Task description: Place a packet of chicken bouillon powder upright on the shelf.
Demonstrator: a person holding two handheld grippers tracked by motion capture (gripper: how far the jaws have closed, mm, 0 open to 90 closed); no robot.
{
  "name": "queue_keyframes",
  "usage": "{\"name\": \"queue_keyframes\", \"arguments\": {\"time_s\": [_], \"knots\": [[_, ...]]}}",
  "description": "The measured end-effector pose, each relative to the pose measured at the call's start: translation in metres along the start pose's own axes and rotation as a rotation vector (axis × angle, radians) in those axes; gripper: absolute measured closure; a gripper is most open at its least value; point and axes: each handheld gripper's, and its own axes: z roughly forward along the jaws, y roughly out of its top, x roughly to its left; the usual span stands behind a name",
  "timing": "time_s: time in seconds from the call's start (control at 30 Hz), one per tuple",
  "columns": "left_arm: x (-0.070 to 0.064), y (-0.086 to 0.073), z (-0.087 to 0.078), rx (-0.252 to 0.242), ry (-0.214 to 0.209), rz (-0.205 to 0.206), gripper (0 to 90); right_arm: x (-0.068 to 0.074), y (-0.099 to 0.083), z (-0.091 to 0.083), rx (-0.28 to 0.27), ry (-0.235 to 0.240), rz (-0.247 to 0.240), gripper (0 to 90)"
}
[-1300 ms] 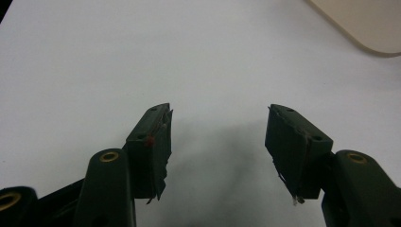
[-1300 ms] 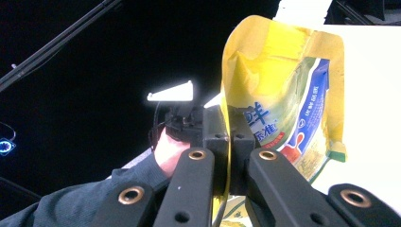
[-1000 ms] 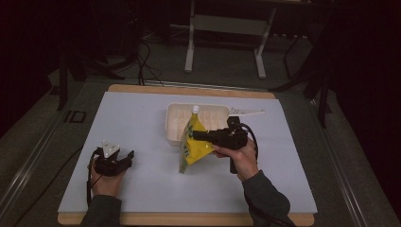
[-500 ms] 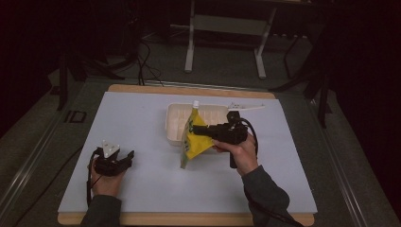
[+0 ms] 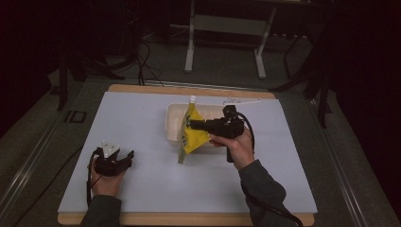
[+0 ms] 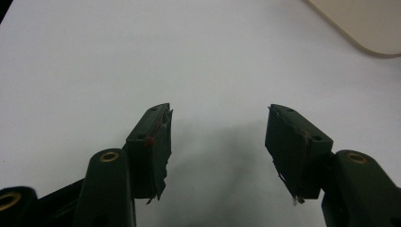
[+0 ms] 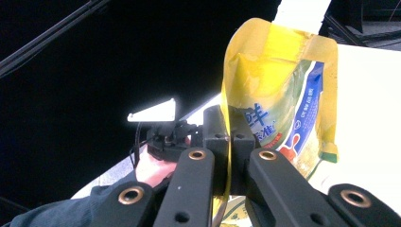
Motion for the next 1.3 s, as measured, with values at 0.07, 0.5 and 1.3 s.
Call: {"name": "queue_keyframes", "arguments": {"time_s": [0.07,0.5,1.3], "knots": [[0.0,0.0,0.0,0.0,0.0,0.0,41.2,-0.002,0.001,0.001,-0.003,-0.006,0.0,90.0],[0.0,0.0,0.0,-0.001,-0.001,-0.001,41.2,-0.011,0.006,0.008,0.004,-0.049,-0.027,90.0],[0.0,0.0,0.0,-0.002,-0.003,-0.002,41.1,-0.019,0.019,0.026,0.022,-0.089,-0.058,90.0]]}}
